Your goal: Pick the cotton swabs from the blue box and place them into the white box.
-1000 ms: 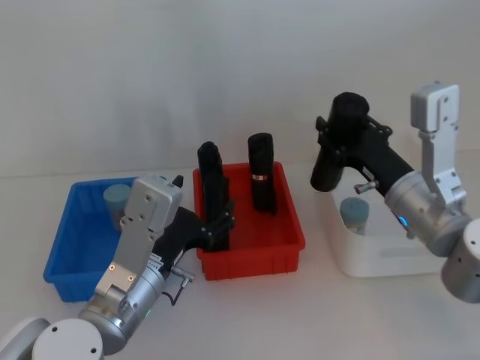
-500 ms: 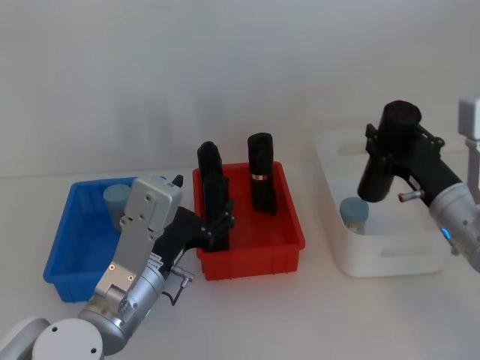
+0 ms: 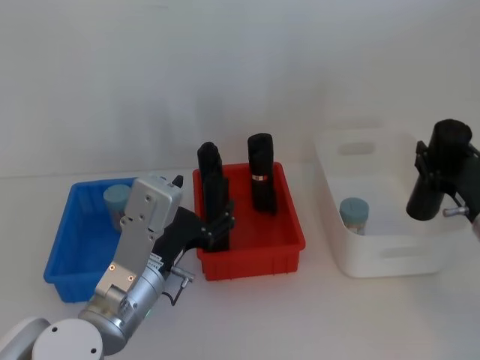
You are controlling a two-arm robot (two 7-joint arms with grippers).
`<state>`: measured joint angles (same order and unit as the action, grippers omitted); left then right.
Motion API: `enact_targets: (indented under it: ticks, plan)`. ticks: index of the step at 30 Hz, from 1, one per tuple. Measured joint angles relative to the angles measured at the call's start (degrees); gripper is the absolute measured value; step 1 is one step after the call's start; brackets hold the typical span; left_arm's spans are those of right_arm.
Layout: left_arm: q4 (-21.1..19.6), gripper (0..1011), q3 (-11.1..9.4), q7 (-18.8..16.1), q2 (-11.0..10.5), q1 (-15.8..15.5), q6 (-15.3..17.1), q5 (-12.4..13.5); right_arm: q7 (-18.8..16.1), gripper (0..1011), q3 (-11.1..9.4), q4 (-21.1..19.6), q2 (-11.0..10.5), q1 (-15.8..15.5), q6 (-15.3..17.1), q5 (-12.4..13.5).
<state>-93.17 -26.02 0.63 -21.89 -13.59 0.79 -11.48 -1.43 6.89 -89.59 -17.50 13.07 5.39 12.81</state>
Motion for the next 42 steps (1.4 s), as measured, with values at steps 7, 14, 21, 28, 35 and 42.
enact_targets:
  ticks: [7, 14, 21, 28, 35, 42]
  plan:
    - [0.00, 1004, 0.00, 0.00, 0.00, 0.00, 0.00, 0.00, 0.51, 469, -0.88, 1.94, -0.59, -0.27, -1.65, 0.37]
    - [0.00, 1004, 0.00, 0.00, 0.00, 0.00, 0.00, 0.00, -0.01, 532, -1.31, 4.44, -0.72, 0.17, -4.40, 0.67]
    - [0.00, 1004, 0.00, 0.00, 0.00, 0.00, 0.00, 0.00, -1.00, 751, -1.43, 6.15, -0.62, 0.68, -6.65, 0.87]
    - [0.00, 1004, 0.00, 0.00, 0.00, 0.00, 0.00, 0.00, -1.77, 945, -1.51, 7.05, -0.49, 0.94, -8.04, 1.02]
    - [0.00, 1004, 0.00, 0.00, 0.00, 0.00, 0.00, 0.00, -2.31, 1002, -1.60, 7.31, -0.44, 0.93, -8.96, 1.13]
    - [0.00, 1004, 0.00, 0.00, 0.00, 0.00, 0.00, 0.00, -2.66, 1002, -1.66, 7.40, -0.41, 0.84, -9.49, 1.21]
